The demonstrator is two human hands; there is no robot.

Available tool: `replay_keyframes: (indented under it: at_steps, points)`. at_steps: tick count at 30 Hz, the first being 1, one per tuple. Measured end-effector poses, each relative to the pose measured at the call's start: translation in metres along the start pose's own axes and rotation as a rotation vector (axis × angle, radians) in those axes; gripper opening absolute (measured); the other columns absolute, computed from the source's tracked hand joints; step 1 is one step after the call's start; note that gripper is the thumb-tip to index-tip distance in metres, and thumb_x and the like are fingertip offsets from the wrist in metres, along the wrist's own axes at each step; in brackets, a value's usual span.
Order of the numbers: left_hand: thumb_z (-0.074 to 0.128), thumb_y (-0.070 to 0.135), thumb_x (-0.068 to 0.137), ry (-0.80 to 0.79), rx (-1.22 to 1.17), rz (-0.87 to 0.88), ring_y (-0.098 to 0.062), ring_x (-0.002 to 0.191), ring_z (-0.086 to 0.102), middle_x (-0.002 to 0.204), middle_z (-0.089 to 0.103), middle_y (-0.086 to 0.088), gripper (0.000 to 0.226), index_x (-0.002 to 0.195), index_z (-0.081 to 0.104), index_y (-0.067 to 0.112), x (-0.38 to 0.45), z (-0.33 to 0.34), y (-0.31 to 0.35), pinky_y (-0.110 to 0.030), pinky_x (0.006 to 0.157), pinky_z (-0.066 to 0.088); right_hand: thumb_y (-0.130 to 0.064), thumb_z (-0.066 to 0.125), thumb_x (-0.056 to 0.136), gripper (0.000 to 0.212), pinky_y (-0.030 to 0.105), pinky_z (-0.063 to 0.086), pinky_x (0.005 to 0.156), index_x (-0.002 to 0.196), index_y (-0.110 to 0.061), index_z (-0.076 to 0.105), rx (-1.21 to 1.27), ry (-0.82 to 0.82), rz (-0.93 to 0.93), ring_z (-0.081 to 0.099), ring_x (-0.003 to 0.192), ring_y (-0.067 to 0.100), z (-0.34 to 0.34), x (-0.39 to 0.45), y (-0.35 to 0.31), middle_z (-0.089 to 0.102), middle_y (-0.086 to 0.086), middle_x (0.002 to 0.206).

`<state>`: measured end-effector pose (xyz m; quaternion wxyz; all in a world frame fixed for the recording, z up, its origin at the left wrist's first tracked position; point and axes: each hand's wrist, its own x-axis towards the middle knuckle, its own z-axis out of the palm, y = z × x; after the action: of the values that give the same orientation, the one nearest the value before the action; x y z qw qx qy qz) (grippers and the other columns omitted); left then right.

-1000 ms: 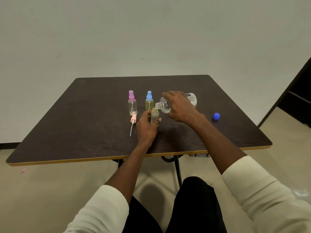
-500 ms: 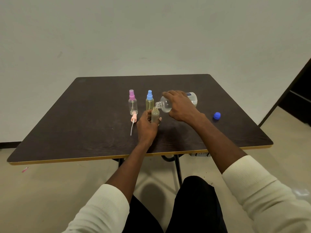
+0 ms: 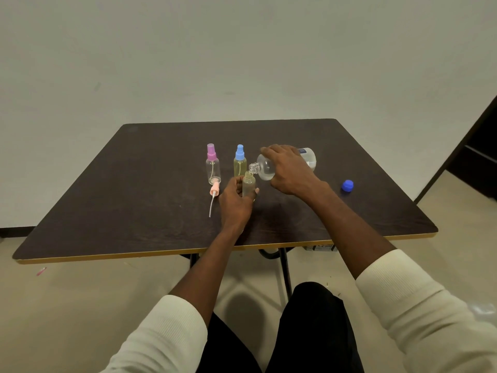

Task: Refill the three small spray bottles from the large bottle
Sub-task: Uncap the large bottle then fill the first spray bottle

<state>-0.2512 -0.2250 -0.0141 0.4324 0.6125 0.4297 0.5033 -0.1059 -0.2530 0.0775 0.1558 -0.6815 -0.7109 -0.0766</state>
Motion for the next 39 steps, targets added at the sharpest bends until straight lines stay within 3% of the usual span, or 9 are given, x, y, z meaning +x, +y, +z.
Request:
replay_keyframes:
  at_steps: [4,11,22,39]
  points:
    - [0.076,0.017,0.086,-0.003,0.018,-0.002,0.003,0.095,0.062,0.102,0.067,0.012,0.033,0.116,0.062,0.02,-0.0011,-0.0003,0.0013,-0.016,0.08,0.048,-0.014,0.074,0.074,0.073,0.043,0.027,0.111,0.14,-0.016,0.043,-0.004,-0.001,-0.001,0.044,0.128,0.028,-0.0007,-0.0006,-0.0002,0.049,0.005,0.14]
    - [0.076,0.017,0.086,-0.002,0.017,-0.007,-0.004,0.1,0.064,0.106,0.068,0.009,0.034,0.116,0.061,0.02,-0.0002,-0.0001,0.0001,-0.023,0.086,0.052,-0.013,0.074,0.073,0.074,0.043,0.028,0.111,0.14,-0.015,0.043,-0.001,-0.001,-0.007,0.044,0.127,0.028,0.0007,0.0005,0.0009,0.05,0.006,0.139]
    - [0.075,0.016,0.088,-0.002,0.013,0.002,0.009,0.091,0.062,0.096,0.066,0.017,0.03,0.114,0.061,0.022,-0.0012,-0.0003,0.0019,-0.01,0.076,0.047,-0.015,0.075,0.074,0.072,0.044,0.028,0.112,0.139,-0.016,0.044,0.002,-0.002,-0.006,0.044,0.128,0.028,0.0016,0.0013,0.0015,0.05,0.005,0.139]
    - [0.077,0.018,0.085,0.023,0.02,-0.015,-0.005,0.098,0.066,0.104,0.071,0.006,0.033,0.115,0.064,0.017,-0.0008,0.0005,0.0004,-0.027,0.086,0.056,-0.013,0.076,0.072,0.077,0.041,0.03,0.109,0.141,-0.014,0.043,0.106,0.019,0.059,0.046,0.127,0.027,0.0074,-0.0024,0.0001,0.05,0.006,0.14]
